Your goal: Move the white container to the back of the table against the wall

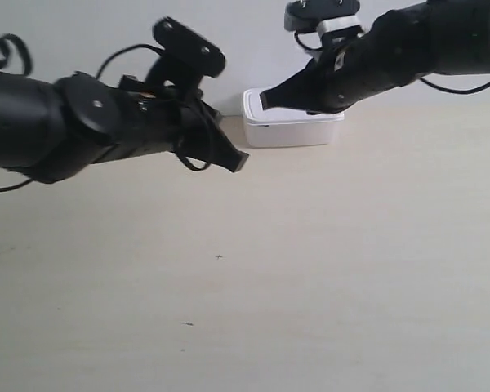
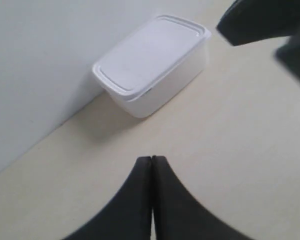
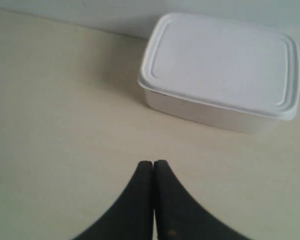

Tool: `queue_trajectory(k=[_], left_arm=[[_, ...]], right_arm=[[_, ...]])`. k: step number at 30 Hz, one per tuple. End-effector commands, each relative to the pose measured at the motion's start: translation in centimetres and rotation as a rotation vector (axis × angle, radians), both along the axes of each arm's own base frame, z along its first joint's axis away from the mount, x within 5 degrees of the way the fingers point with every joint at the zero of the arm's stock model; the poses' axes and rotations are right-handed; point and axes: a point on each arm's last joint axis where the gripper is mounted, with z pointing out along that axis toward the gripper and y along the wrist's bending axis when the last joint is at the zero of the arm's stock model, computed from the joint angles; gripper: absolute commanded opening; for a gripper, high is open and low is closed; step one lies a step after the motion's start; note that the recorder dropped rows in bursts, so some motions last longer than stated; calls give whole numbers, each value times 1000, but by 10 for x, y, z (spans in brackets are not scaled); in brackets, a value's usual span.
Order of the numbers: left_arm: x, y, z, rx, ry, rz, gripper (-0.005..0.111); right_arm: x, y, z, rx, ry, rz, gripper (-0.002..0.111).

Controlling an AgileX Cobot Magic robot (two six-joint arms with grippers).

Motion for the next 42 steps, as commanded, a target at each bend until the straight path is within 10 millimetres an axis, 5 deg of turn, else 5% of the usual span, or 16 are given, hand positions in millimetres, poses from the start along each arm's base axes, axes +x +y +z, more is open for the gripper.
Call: queue_trajectory(k=[1,9,14,17,27,42], left_arm=[[-43,30,45,-45,-119,41,0],[-164,72,108,-174,-365,-77,0],[-232,95,118,-345,-465,-210,0],[-256,109,115,-425,-498,-262,0],[-264,119,92,-469,-463,-248,0],[-255,114,88,-578,-376,-179,0]], right_arm=[[-55,-9,55,73,-167,44,0],[-181,-35,108,208,-380,170,0],[-242,-64,106,314,-444,191,0],[-272,-85,101,345,-487,189,0],[-348,-139,90,484,-625,173,0],[-352,-142,92,498,-677,176,0]])
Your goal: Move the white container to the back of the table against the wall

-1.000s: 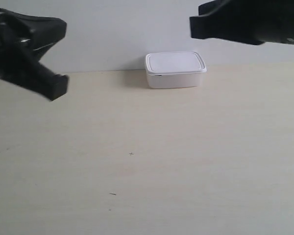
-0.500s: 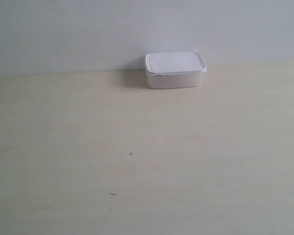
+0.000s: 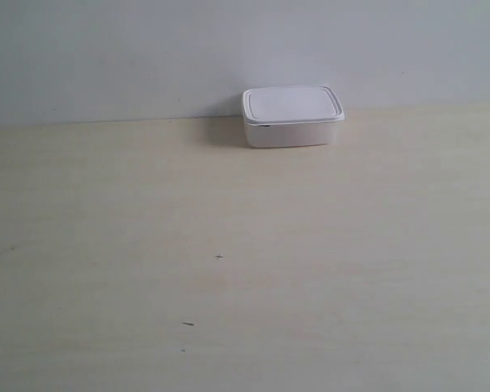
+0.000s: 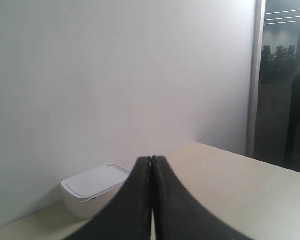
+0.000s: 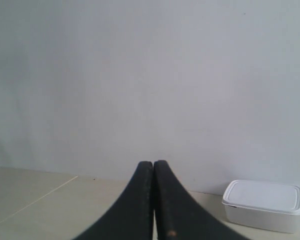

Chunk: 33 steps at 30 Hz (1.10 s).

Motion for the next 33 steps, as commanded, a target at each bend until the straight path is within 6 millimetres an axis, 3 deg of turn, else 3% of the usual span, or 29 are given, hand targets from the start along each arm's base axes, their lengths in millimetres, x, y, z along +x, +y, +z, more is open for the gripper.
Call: queue_trajectory(k=[1,23,29,31,33], left_arm=[[0,-1,-2,-11,18,-7,0],[-1,0,-4,-14,23,-16,0],[-17,14,-29,35,-16,-43,0],[-21,22,-38,90,-57,-5,0],[-19,35,-37,159,-119,152,0]], right_arm=[[0,0,-1,-5,-15,0,0],[-1,1,-1,45,30,26,0],[-7,-4,0,67,-4,11,0],[-9,-7,-3,56,11,-34,0],[-7,-10,-11,46,22,-131,0]])
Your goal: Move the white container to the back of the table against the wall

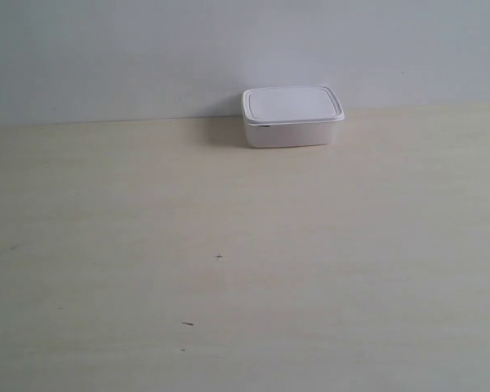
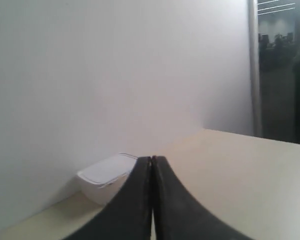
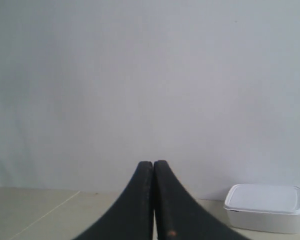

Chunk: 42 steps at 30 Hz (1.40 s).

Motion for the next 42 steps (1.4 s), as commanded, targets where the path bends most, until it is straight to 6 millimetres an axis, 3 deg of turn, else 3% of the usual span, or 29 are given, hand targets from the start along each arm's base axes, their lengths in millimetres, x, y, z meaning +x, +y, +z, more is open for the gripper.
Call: queue_trajectory(k=[1,5,10,20,36,42], left_arm=[[3,18,0,88,-85,209,0],[-3,29,3,296,-231,349,0],[-11,30,-2,325,-233,341,0],[-5,39,-67,428,-64,458,0],[-5,39,-68,483,-87,455,0],[-5,39,-68,495,-92,455,0]], right_arm=[[3,-4,-13,-28,27,-142,0],[0,-10,-31,-24,25,-297,0],[5,-13,-47,-31,49,-417,0],[15,-13,-76,-76,131,-458,0],[28,-13,-130,-165,176,-470,0],[29,-12,-133,-169,188,-470,0]])
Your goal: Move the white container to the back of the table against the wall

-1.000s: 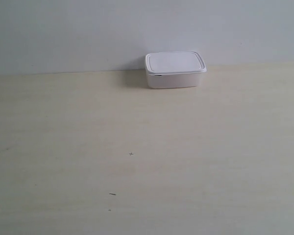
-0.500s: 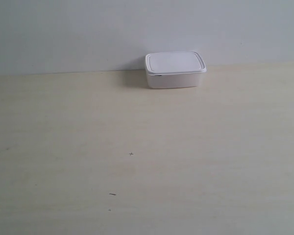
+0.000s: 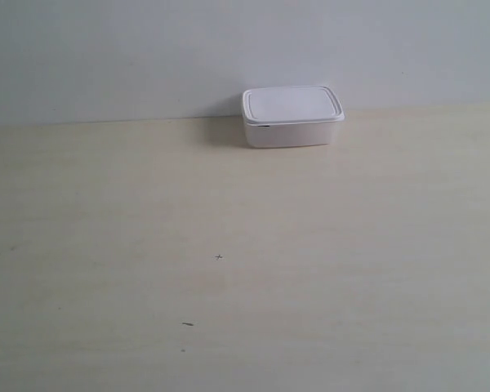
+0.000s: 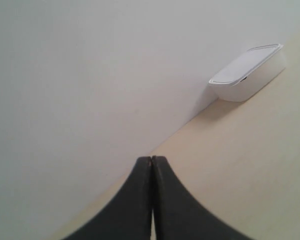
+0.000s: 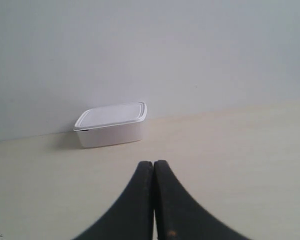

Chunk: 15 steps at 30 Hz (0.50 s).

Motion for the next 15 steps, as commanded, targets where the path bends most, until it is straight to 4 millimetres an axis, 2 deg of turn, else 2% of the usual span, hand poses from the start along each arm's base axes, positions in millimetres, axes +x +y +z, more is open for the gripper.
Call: queue_trajectory(k=[1,15], left_arm=[[-1,0,1,0,-11,3,0],[-1,-2,-9,20,90,-29,0]], right_arm=[[0,0,0,-9,-12,-6,0],[-1,-1,-11,-21,100,-13,0]])
